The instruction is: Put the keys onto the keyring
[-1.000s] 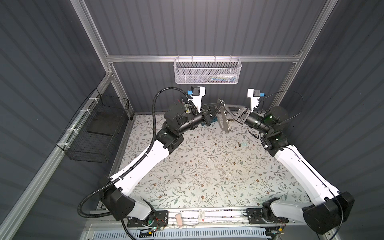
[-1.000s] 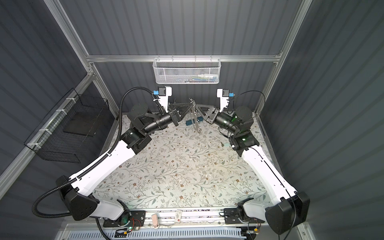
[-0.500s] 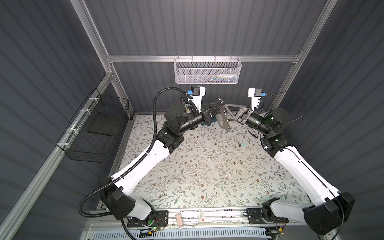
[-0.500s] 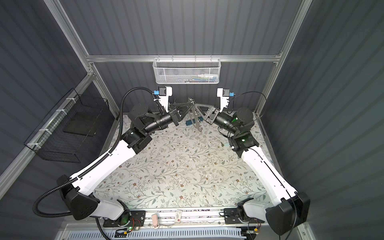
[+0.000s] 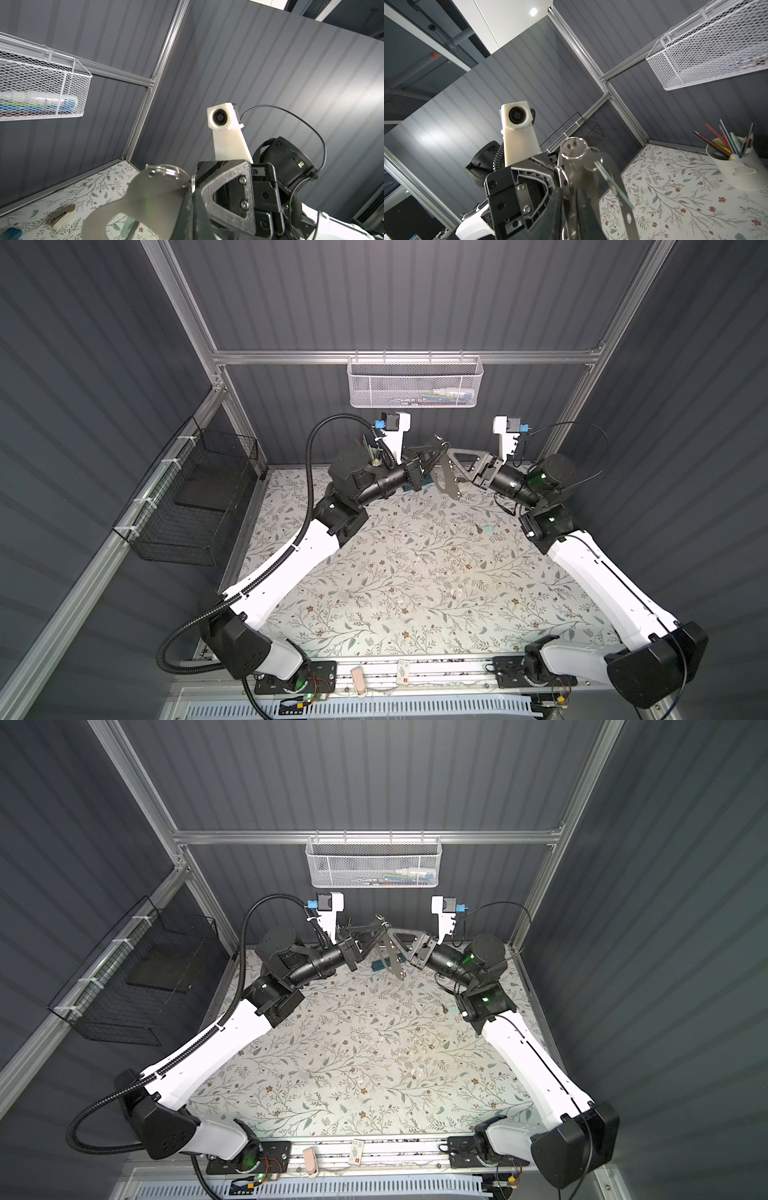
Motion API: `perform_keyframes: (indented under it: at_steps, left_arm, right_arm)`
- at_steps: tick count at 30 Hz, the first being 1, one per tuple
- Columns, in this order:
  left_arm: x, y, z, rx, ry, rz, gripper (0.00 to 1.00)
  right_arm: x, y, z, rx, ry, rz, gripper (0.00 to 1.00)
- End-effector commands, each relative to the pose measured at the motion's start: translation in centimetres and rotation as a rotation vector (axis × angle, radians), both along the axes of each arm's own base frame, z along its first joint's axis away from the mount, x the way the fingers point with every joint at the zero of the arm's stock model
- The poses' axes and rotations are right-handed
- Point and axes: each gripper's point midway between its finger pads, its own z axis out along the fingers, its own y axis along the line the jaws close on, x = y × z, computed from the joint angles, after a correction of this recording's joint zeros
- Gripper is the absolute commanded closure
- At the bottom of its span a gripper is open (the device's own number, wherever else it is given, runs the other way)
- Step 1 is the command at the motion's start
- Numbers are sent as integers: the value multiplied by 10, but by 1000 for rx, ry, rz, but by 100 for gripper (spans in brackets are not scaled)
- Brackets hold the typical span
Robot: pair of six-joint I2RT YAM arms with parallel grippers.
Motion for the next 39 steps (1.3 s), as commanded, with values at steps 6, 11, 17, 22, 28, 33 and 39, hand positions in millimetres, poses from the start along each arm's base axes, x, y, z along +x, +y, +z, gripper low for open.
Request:
perform_keyframes:
  at_steps: [6,11,17,22,28,33,39]
  left_arm:
    - [-7,-3,6,-15,-15,-45,100]
    - [-7,-3,5,-13,-12,-42,100]
    - [-7,-3,3,-10,-10,-41,100]
    - [-7,-2,5,-11,-15,-39,100]
    - [-6,-2,4,-5,-15,-35,100]
    - [-3,2,-1,13,-2,-19,85]
    - [6,23,-8,56,23,-3,74]
  right_arm:
    - [-8,0,21,54,-51,31,83]
    - [-7,0,21,68,-39,43,82]
    - [-6,0,23,78,-36,52,79]
    - [-4,1,22,72,-29,60,87]
    - [-4,1,20,64,-35,57,100]
    - [-3,-4,15,35,-37,42,99]
    - [-4,-9,-7,-96,-36,31,100]
